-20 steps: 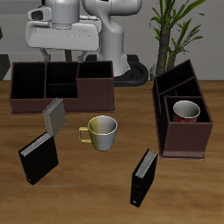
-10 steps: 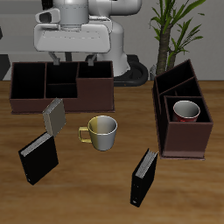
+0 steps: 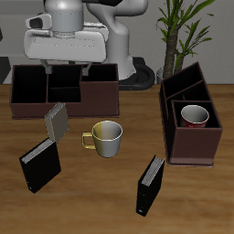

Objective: Place the red mug into the left desk caddy's right compartment and place the right black book into the back desk caddy's left compartment

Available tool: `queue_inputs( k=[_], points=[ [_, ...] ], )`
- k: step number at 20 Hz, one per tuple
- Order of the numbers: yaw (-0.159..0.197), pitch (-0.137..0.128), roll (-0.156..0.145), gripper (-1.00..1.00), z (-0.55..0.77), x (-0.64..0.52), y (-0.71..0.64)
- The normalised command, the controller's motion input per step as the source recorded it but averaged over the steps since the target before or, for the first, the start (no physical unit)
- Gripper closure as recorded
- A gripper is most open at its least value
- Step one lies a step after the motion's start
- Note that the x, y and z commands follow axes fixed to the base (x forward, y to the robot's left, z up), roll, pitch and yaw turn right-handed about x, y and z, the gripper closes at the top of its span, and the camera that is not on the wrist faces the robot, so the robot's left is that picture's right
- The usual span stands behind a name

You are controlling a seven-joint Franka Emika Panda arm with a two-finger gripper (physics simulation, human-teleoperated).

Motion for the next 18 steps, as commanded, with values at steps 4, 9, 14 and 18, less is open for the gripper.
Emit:
queue_inputs(
  k=[4,9,14,18],
  points=[
    [-0.023,-0.003,0.003,-1.00,0.00,0.09,-0.22],
    [-0.043,0.014,-0.009,-1.00,-0.03,0.09,-0.41],
    [-0.064,0.039,-0.002,-1.00,-0.29,0.15,-0.42],
    [-0.054,-0.014,0.003,-1.00,-0.25,0.06,-0.30]
  ],
)
